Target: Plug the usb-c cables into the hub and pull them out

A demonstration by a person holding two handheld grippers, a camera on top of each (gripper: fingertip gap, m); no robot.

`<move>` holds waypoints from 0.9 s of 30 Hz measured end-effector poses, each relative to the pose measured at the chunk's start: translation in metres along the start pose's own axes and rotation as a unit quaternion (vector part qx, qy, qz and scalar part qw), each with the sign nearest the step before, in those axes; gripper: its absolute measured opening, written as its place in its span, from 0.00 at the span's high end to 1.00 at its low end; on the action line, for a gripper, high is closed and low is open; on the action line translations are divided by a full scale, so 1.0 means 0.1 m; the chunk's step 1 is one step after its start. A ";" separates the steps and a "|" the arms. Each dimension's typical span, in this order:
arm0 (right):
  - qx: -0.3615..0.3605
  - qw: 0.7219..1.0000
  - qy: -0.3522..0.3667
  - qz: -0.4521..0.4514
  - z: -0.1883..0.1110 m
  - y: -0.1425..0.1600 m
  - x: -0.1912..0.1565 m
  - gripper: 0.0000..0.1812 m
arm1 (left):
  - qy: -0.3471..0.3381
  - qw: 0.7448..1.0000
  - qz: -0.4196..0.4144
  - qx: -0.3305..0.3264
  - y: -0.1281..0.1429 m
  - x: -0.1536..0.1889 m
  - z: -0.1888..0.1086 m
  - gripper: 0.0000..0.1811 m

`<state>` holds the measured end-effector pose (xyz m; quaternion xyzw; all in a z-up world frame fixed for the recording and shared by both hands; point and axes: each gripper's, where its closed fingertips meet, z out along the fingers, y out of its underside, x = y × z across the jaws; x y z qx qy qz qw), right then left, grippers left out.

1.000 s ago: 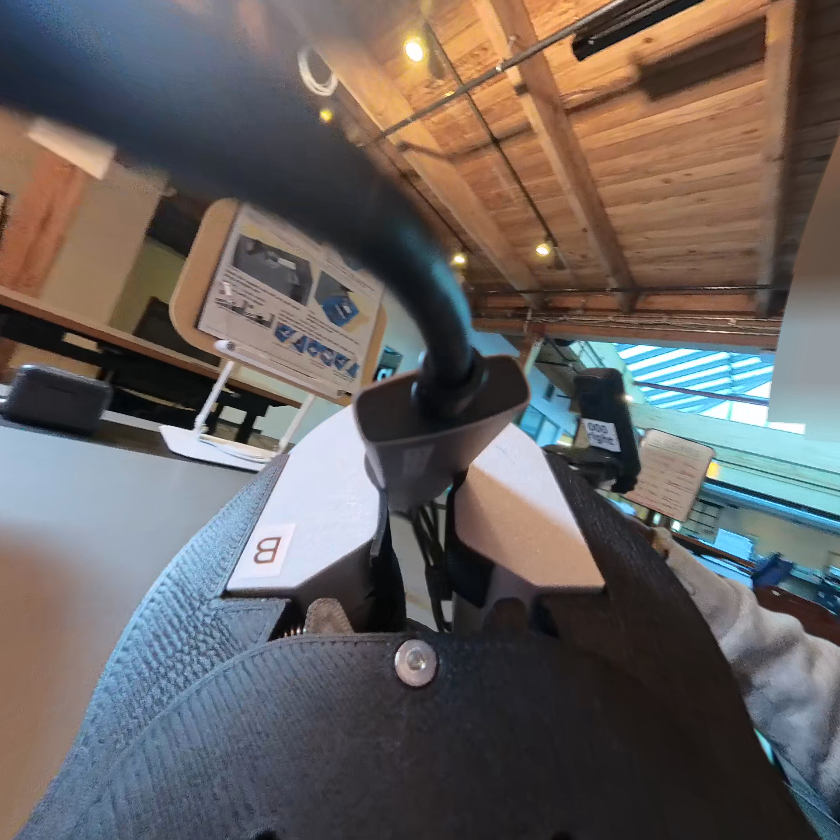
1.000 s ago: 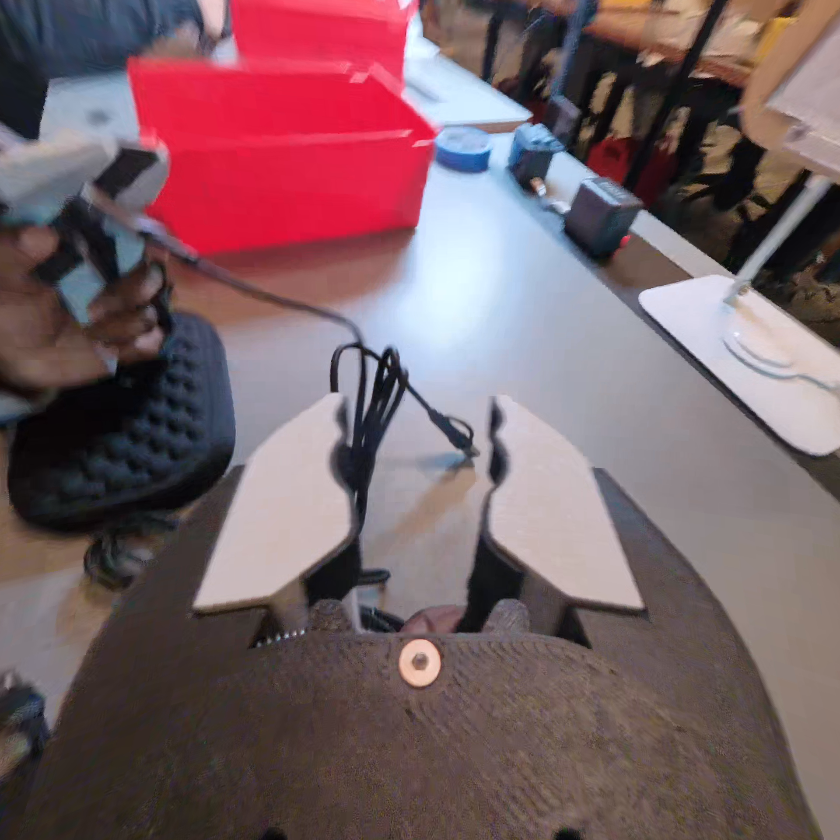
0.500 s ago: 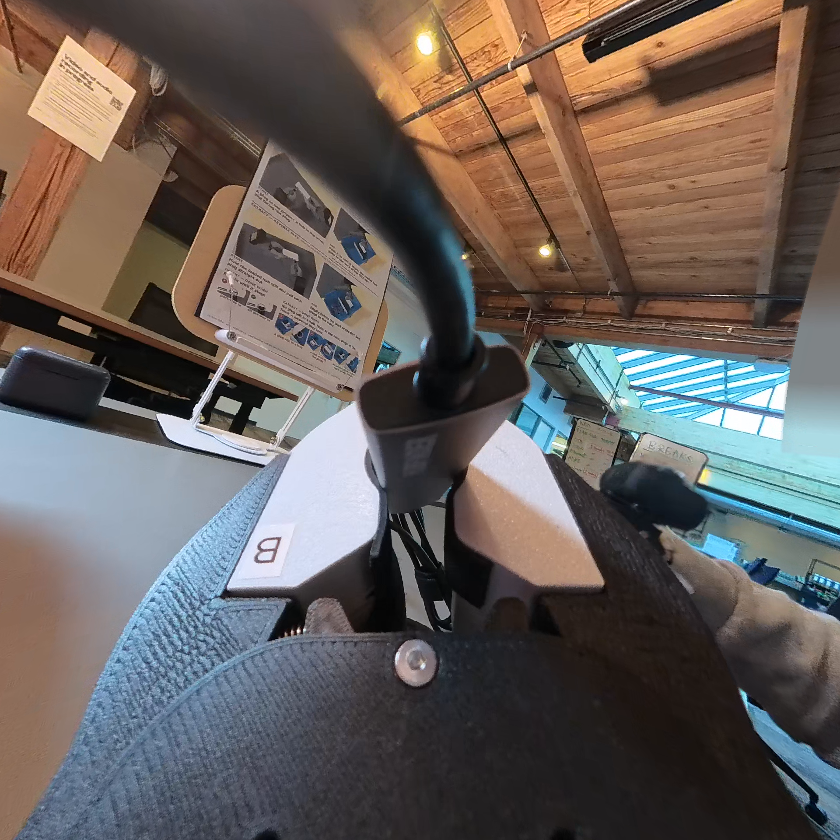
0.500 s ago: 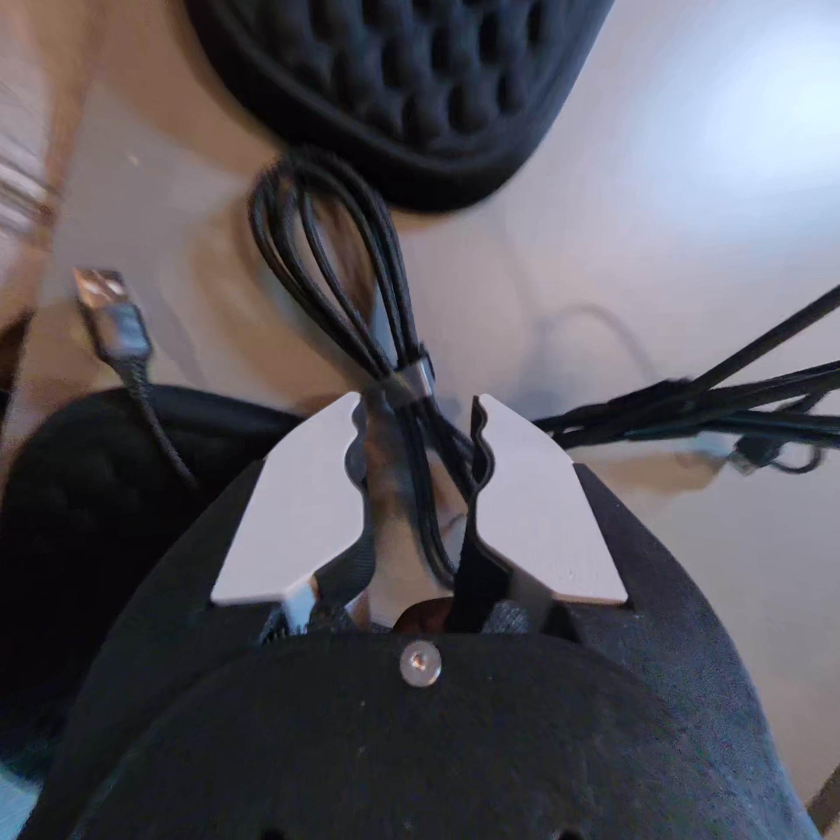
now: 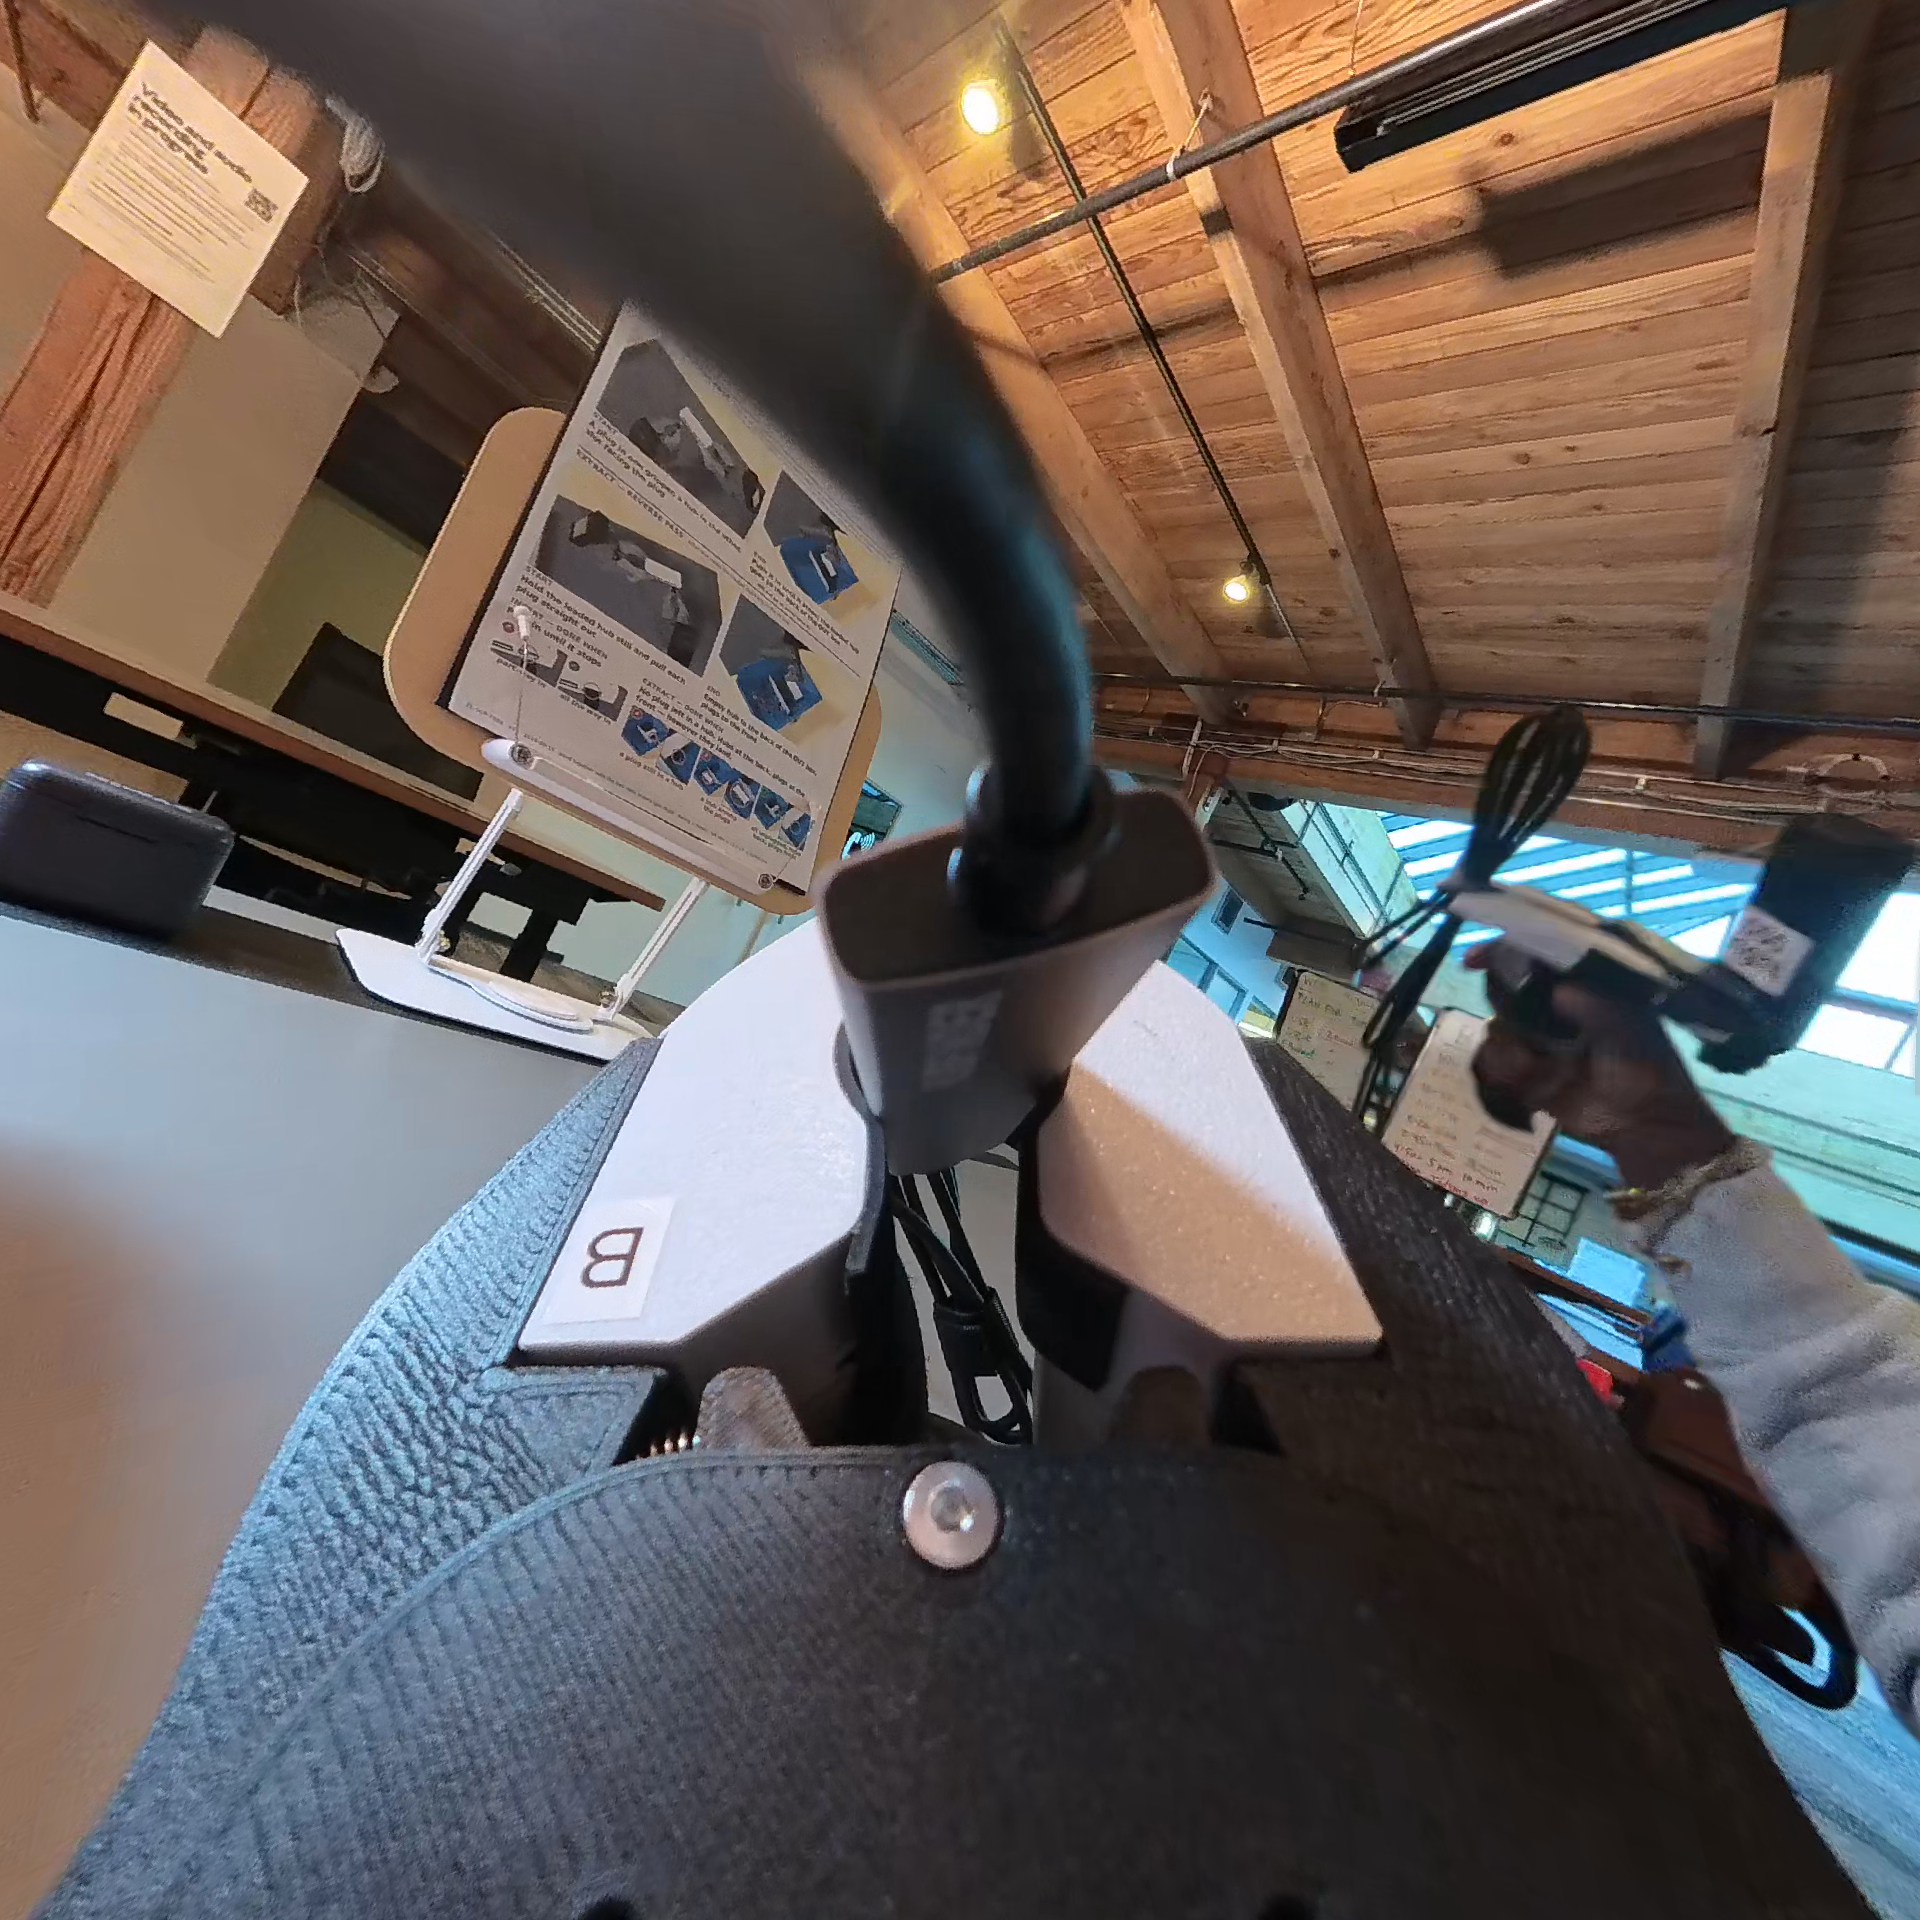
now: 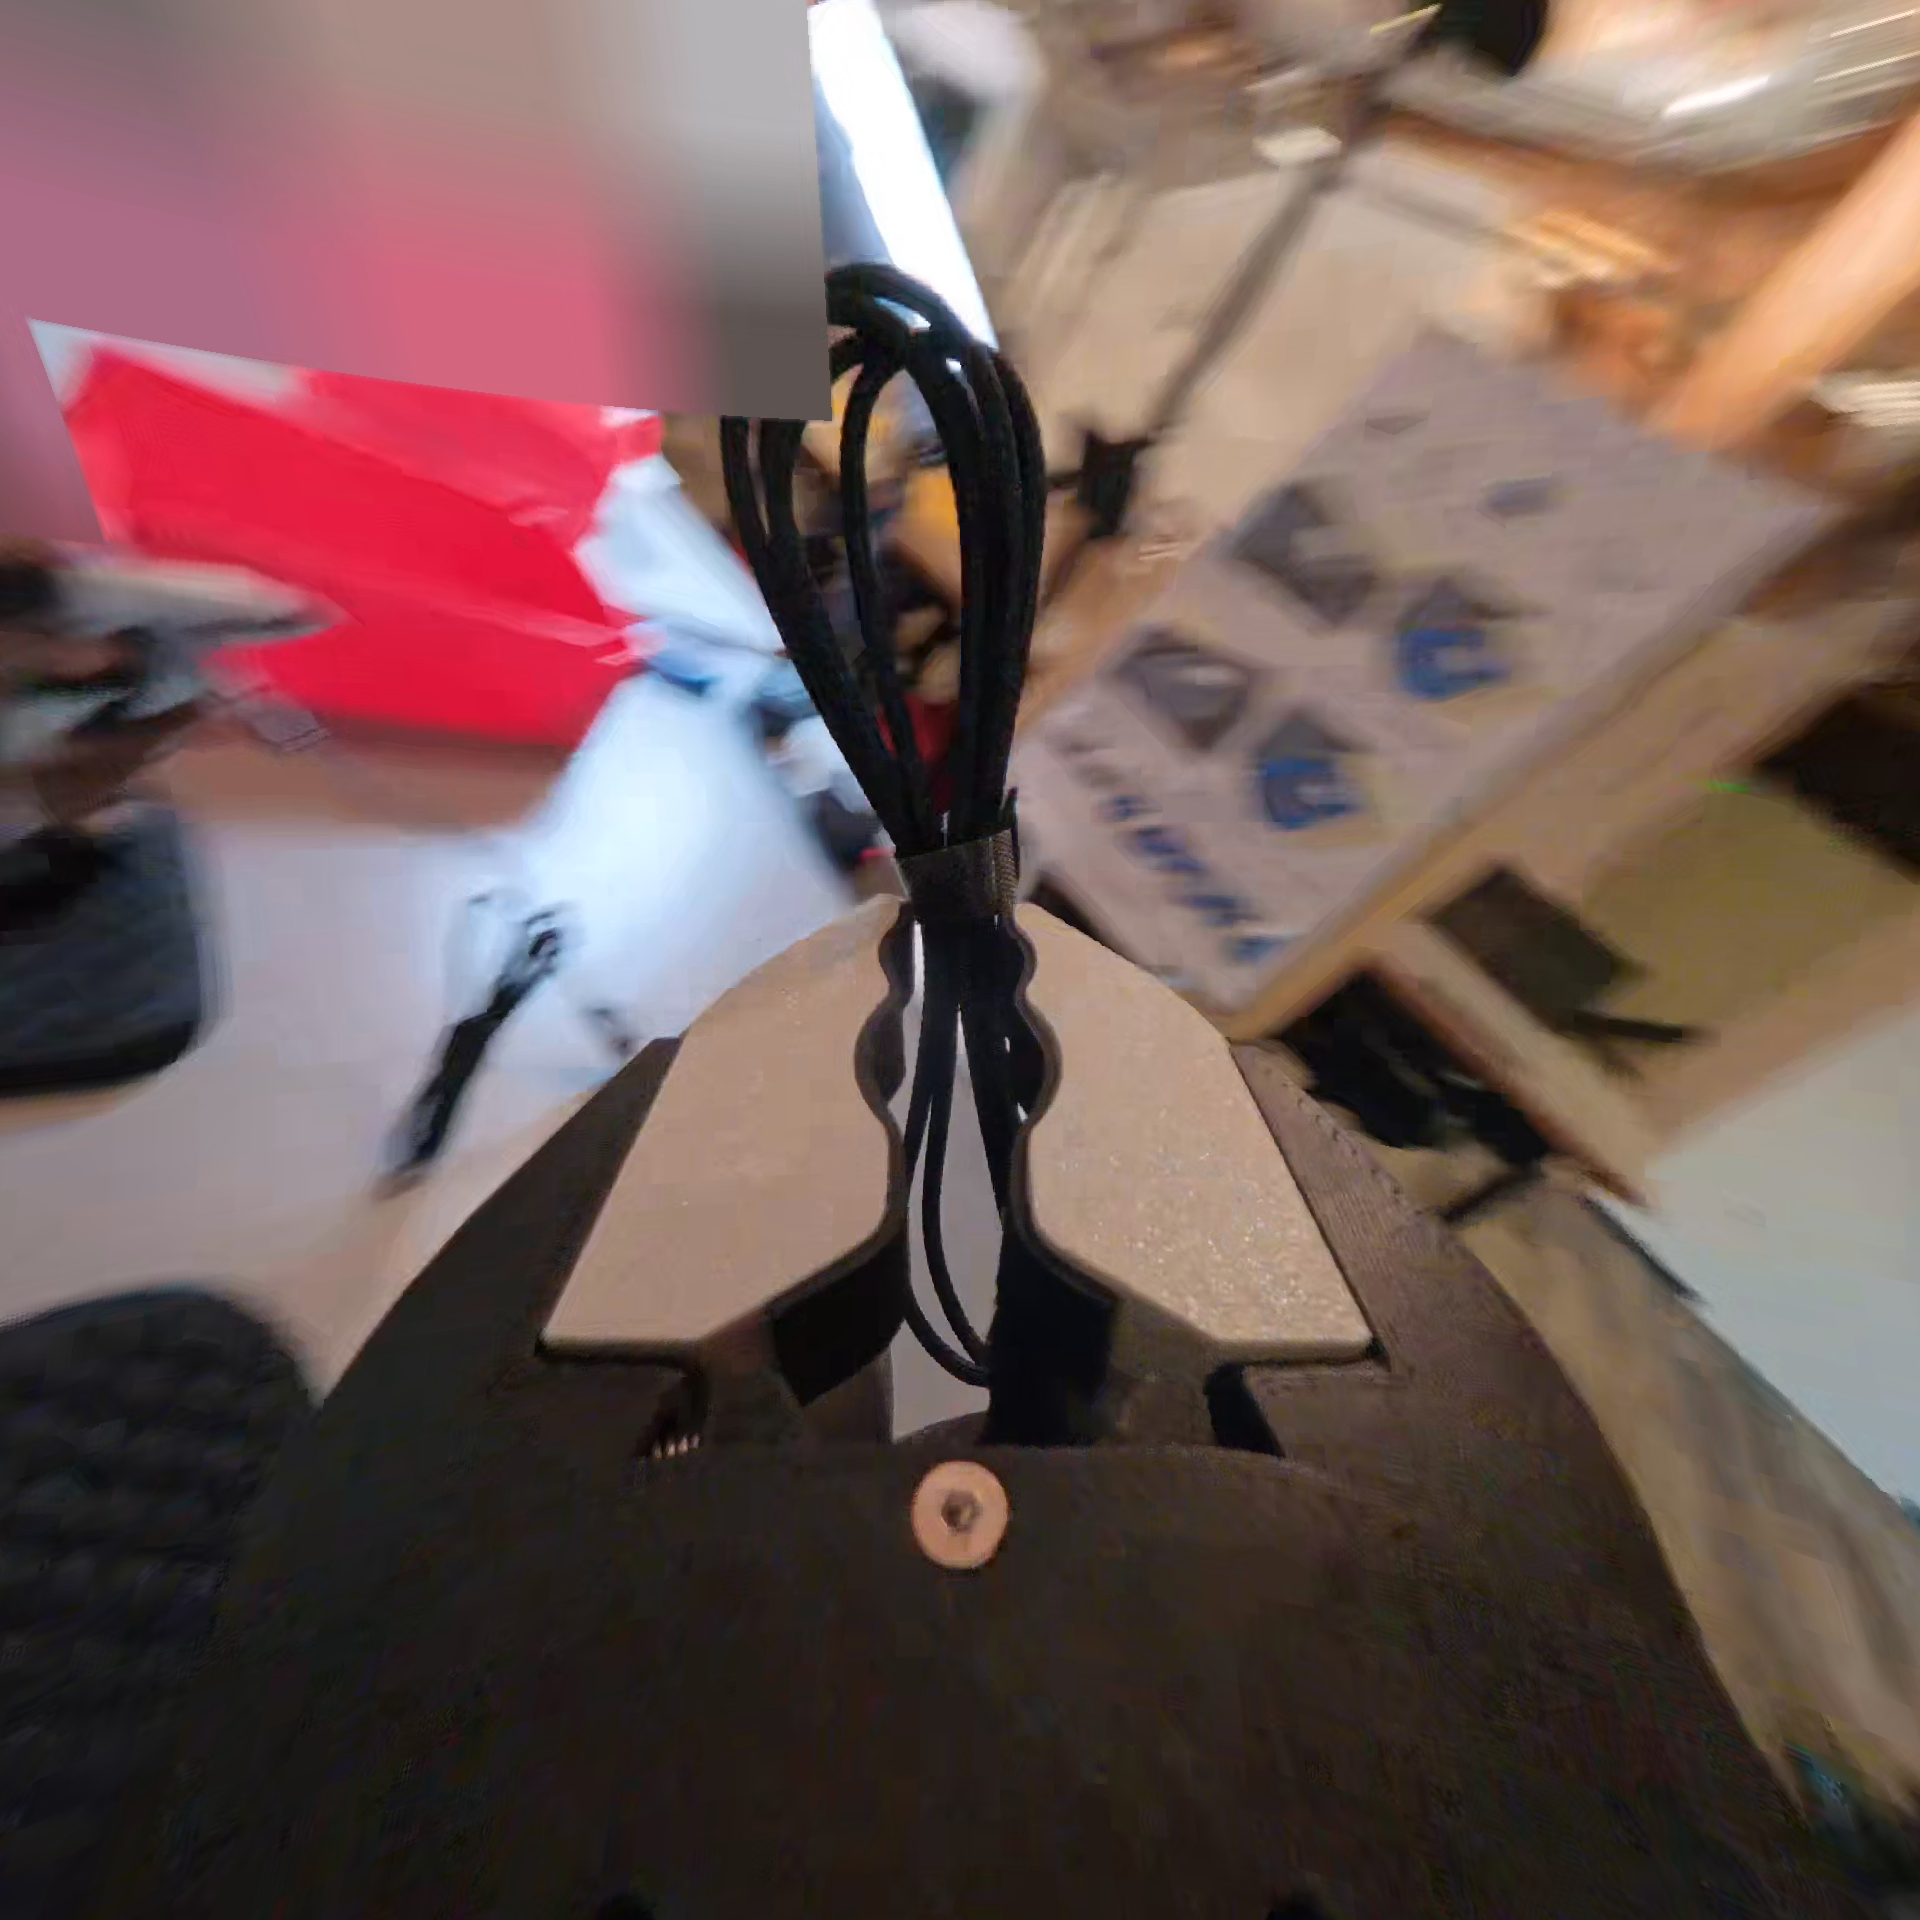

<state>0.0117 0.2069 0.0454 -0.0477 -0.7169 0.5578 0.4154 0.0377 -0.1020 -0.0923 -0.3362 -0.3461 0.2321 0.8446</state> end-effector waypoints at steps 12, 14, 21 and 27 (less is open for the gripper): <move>-0.030 0.906 0.421 0.025 -1.84 0.11 1.63 0.92 | -0.004 1.000 0.006 -0.005 0.02 -0.01 0.01 0.89; -0.013 0.891 0.451 0.054 -2.00 0.26 1.70 0.92 | -0.003 1.000 0.005 -0.004 0.02 -0.01 0.00 0.89; 0.086 0.838 0.534 0.068 -2.51 0.52 1.75 0.92 | -0.003 1.000 0.004 -0.005 0.02 -0.02 0.00 0.89; 0.122 0.795 0.593 0.047 -2.91 1.02 1.49 0.92 | -0.003 1.000 0.000 -0.003 0.01 -0.02 0.00 0.89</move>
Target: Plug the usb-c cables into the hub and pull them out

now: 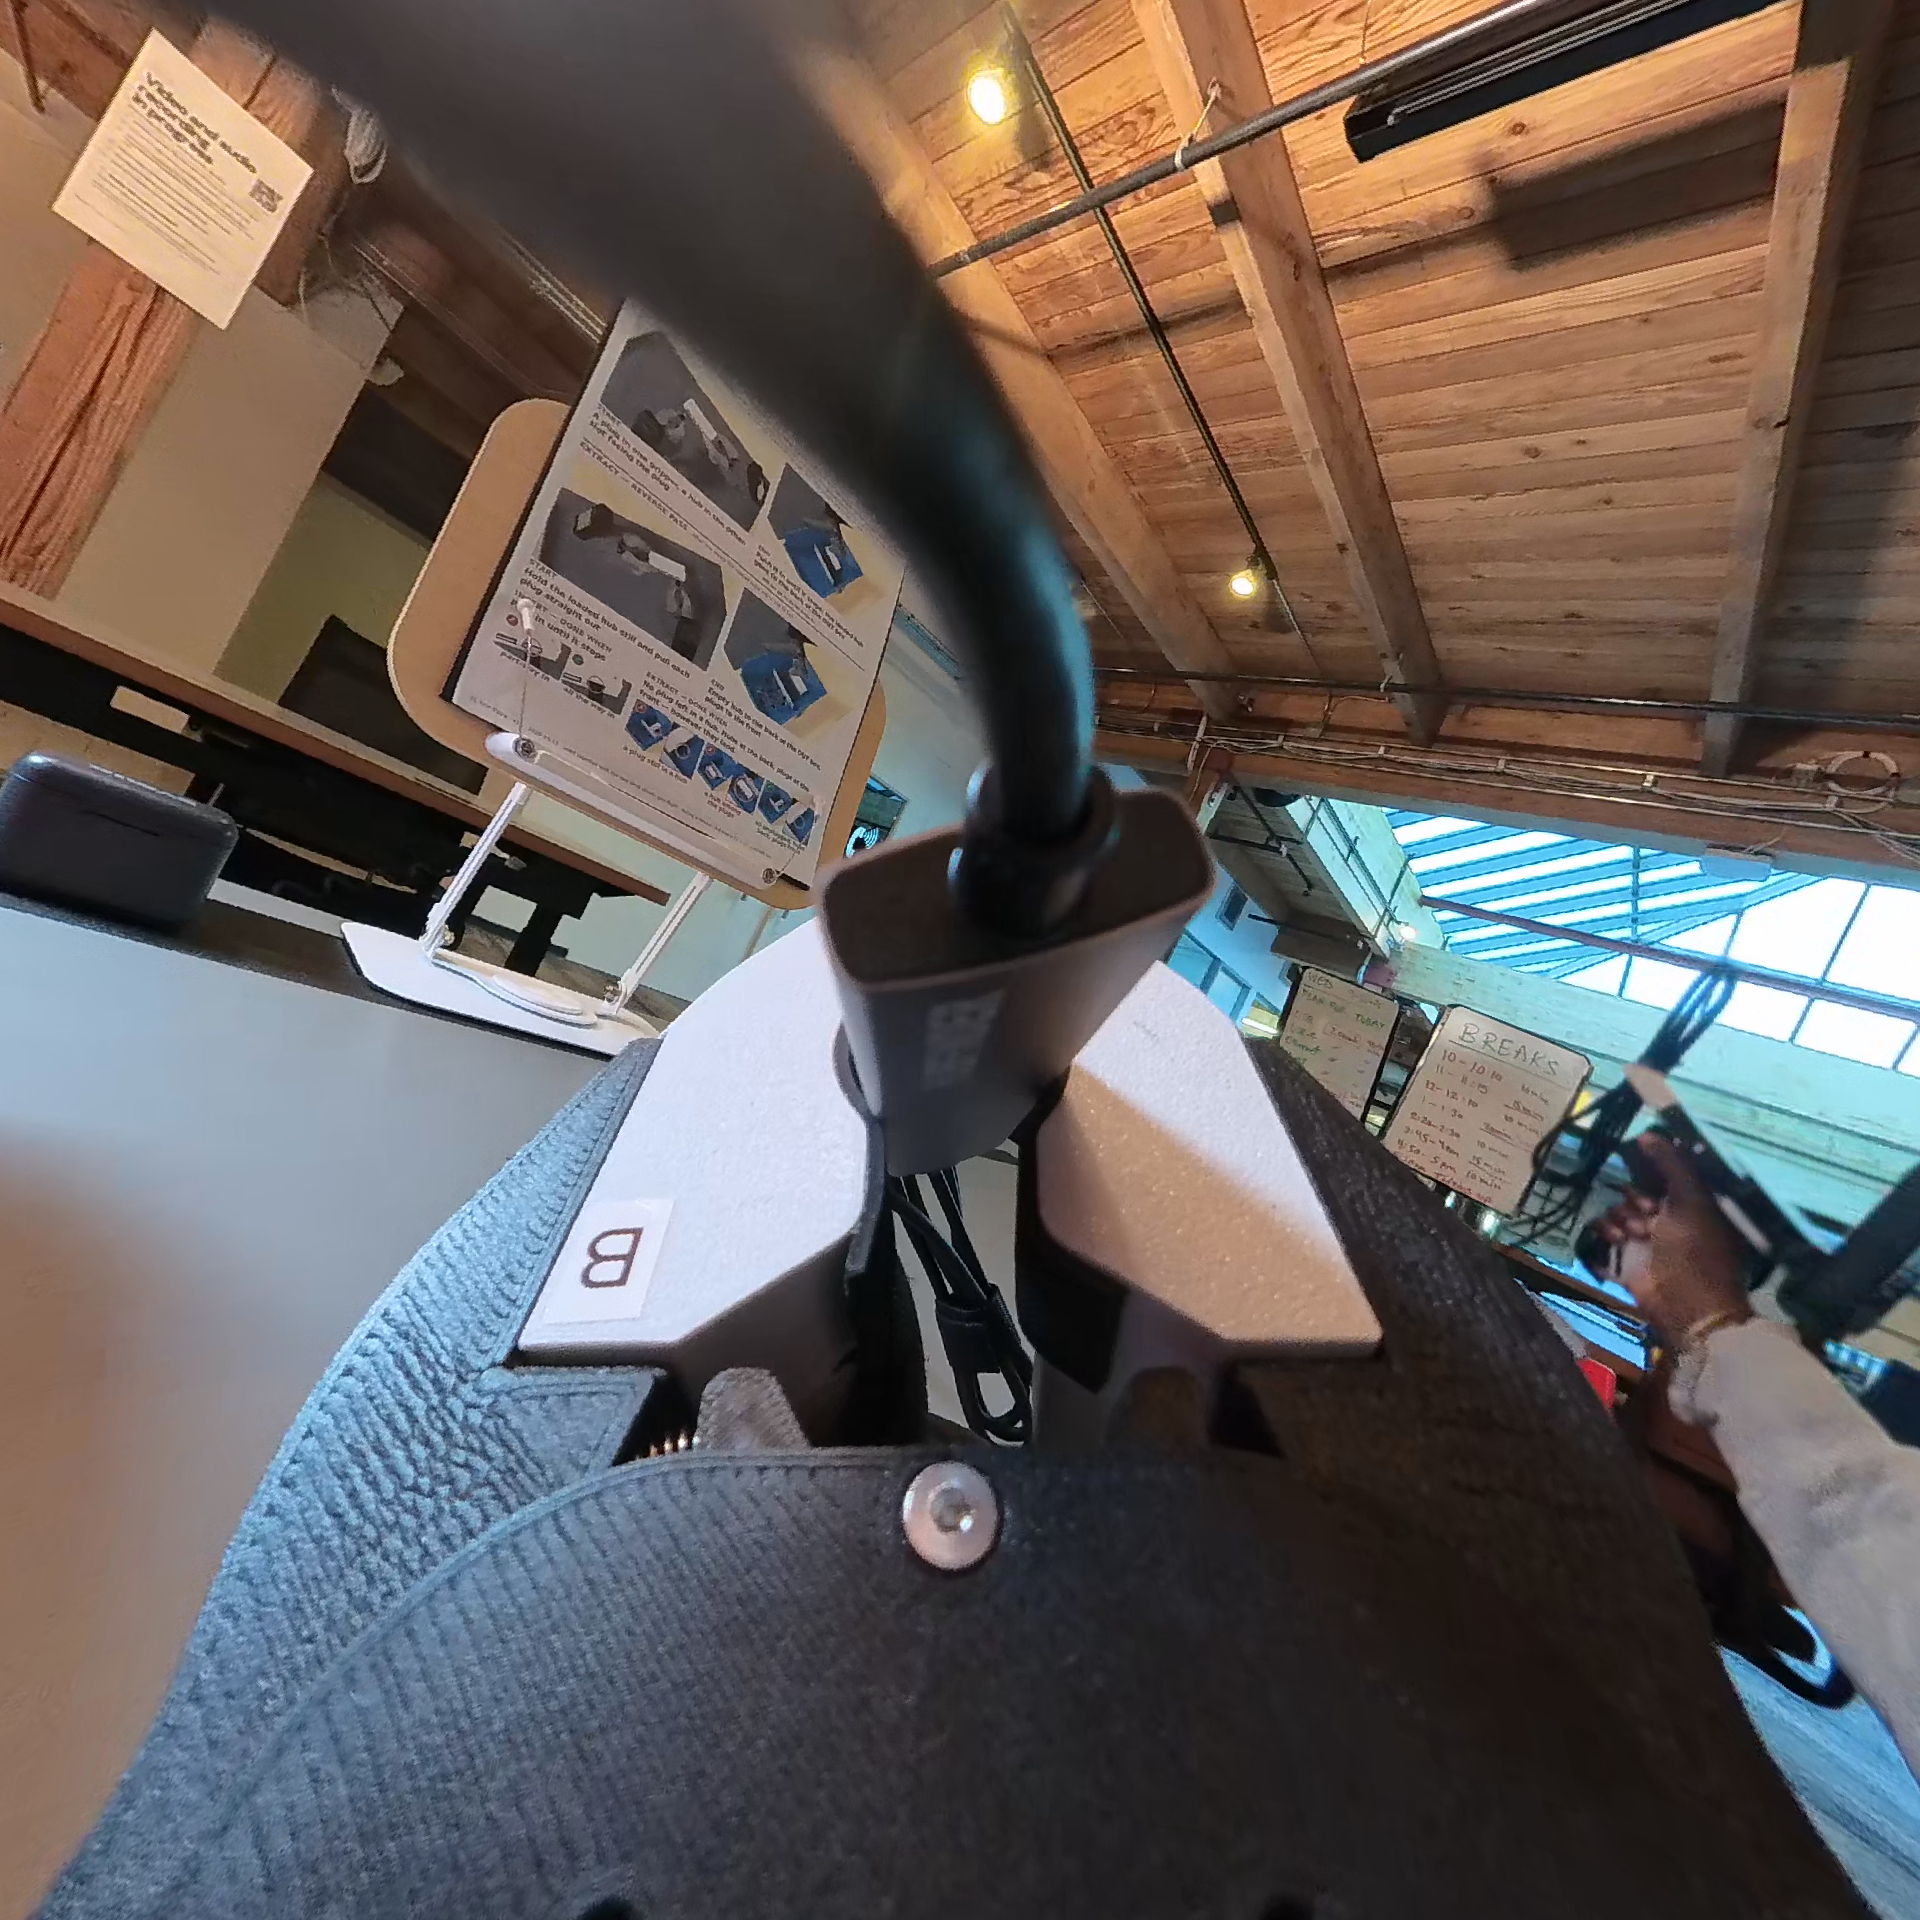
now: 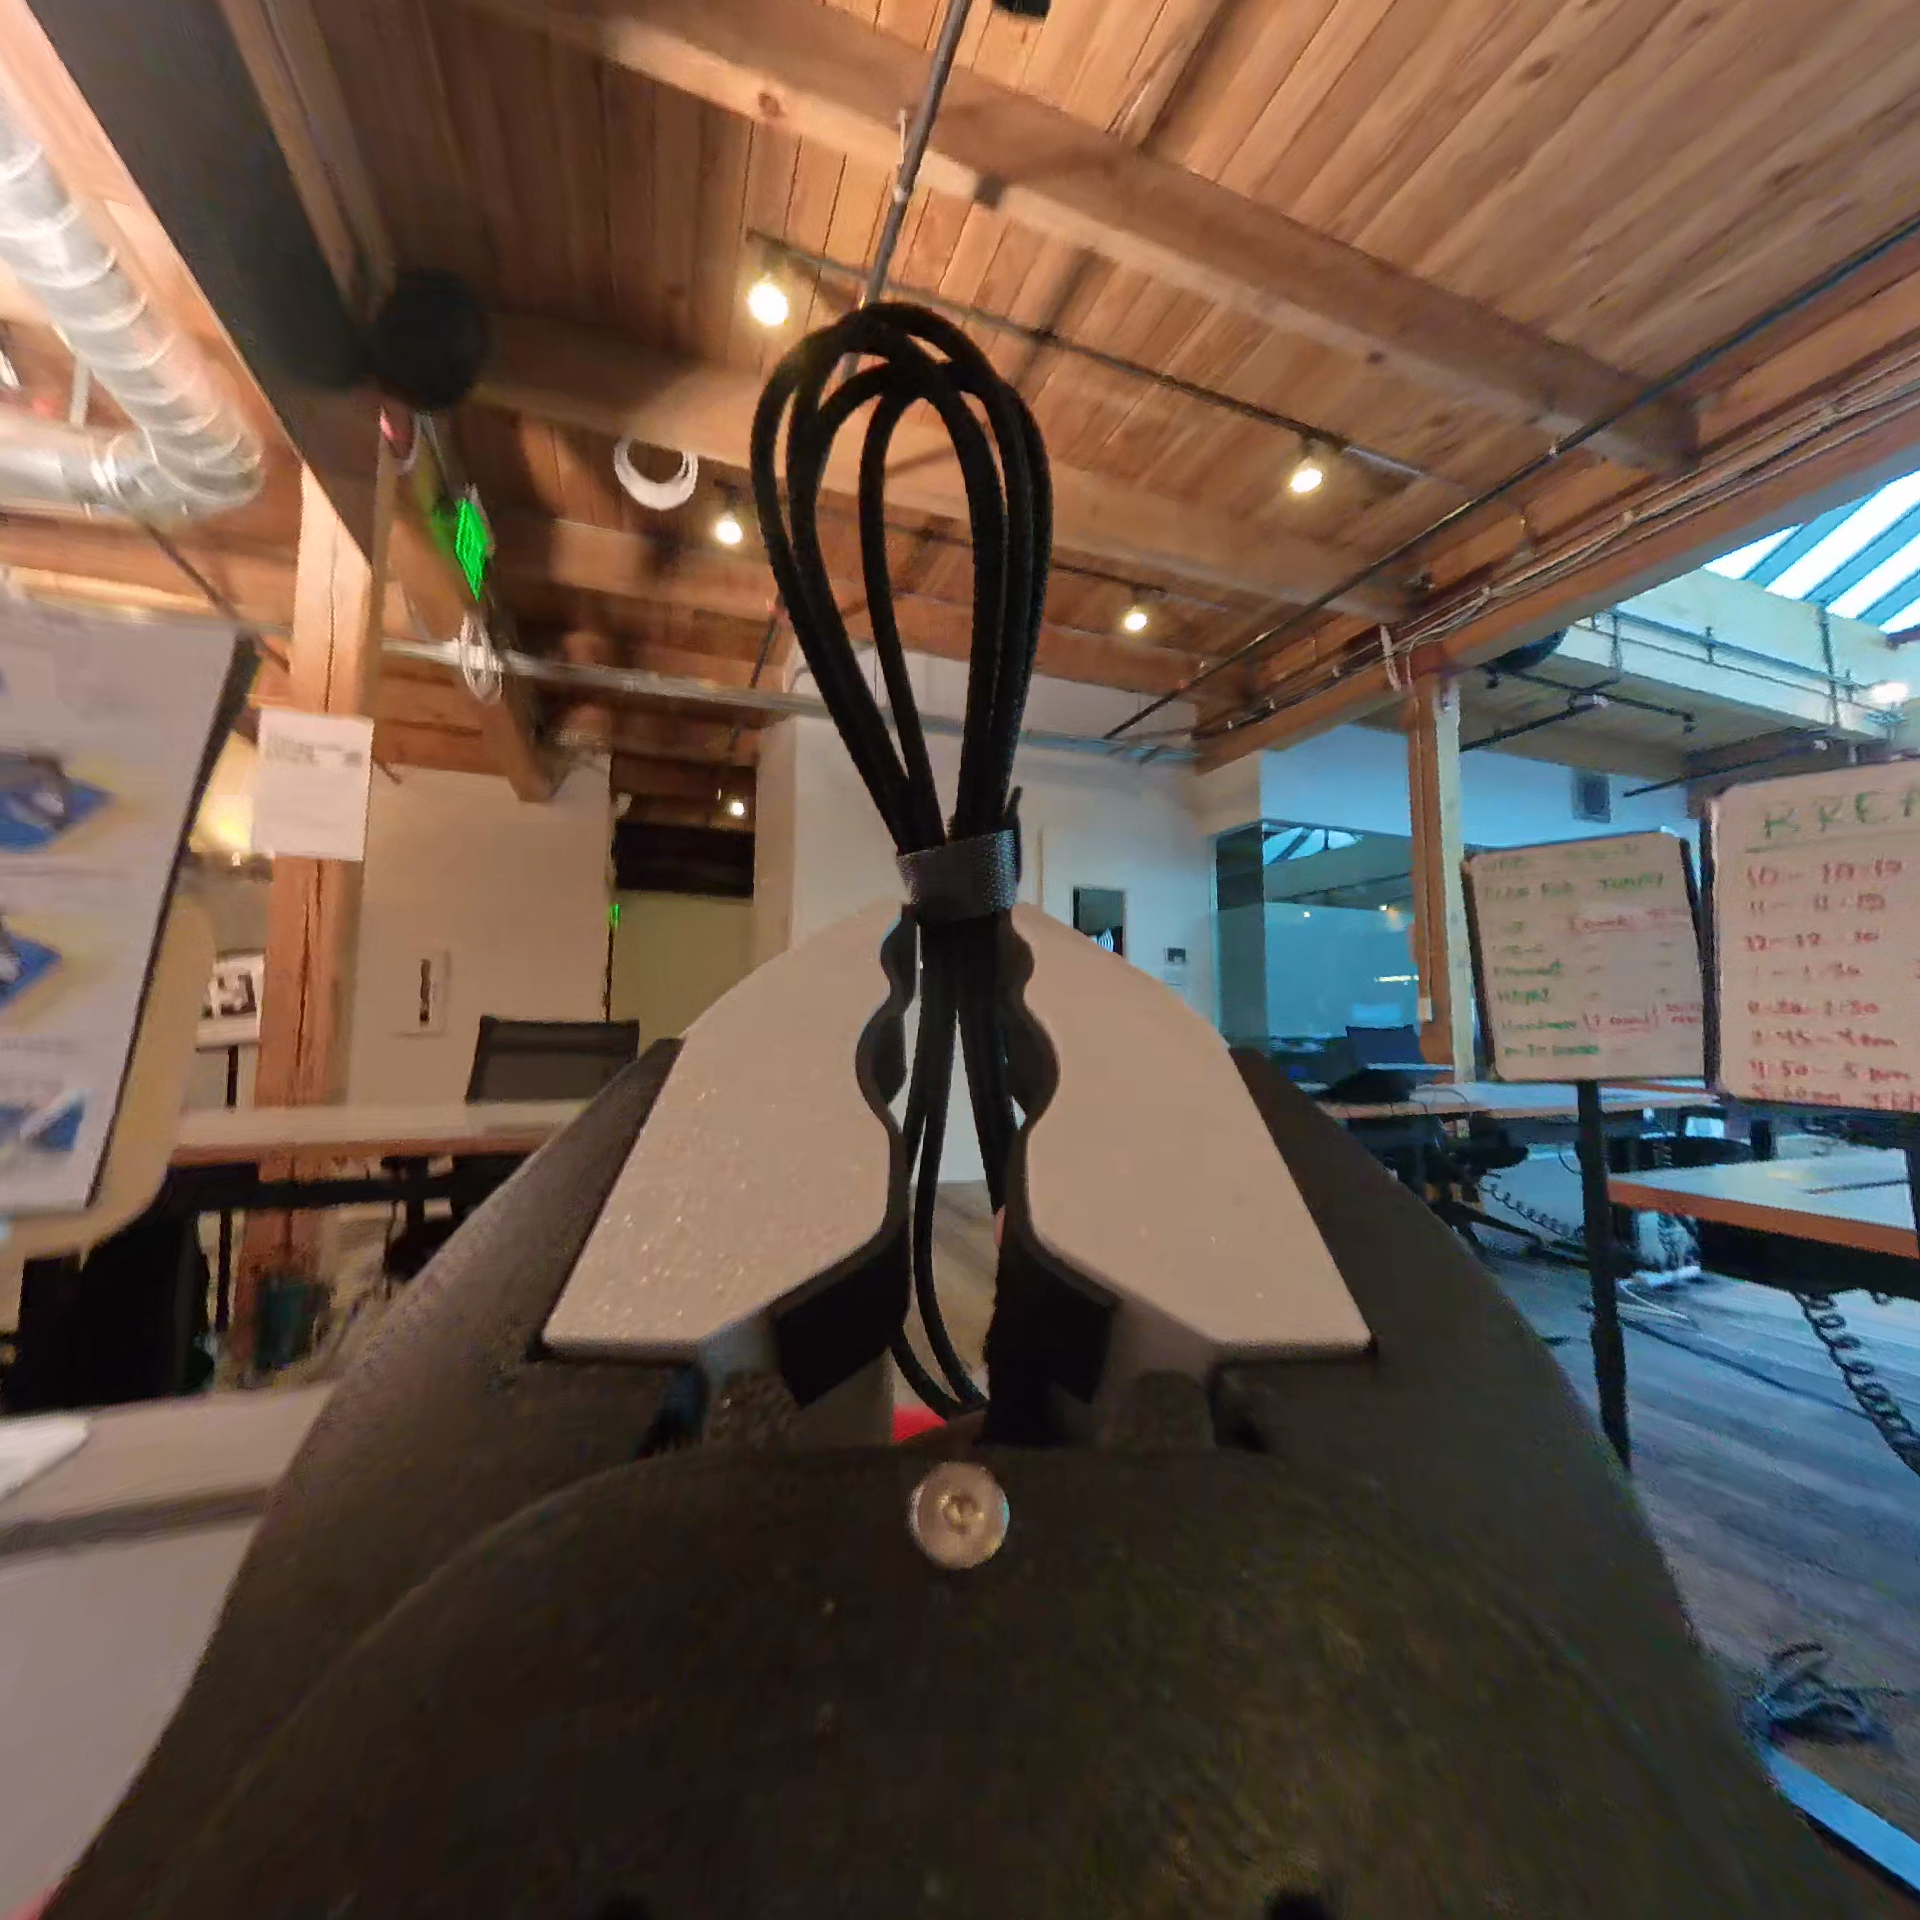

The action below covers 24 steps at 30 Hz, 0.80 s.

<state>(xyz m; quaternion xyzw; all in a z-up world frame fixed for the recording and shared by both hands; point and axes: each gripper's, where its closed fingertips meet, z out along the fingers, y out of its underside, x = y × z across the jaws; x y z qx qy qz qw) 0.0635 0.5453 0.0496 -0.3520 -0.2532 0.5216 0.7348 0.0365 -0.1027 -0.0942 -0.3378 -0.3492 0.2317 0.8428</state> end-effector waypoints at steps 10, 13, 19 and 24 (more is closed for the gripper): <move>-0.340 0.852 -0.239 -0.319 -0.49 1.30 -0.61 0.92 | -0.001 1.000 0.003 -0.003 0.01 0.00 0.00 0.89; -0.510 0.726 -0.333 -0.320 -0.90 1.77 -0.69 0.92 | 0.001 1.000 0.003 -0.002 0.01 0.01 0.00 0.89; -0.593 0.562 -0.390 -0.425 -1.29 2.41 -0.64 0.92 | 0.001 1.000 0.002 -0.001 0.00 0.01 0.00 0.89; -0.610 0.534 -0.405 -0.423 -1.36 2.55 -0.68 0.91 | 0.001 1.000 0.001 -0.002 0.00 0.01 0.01 0.89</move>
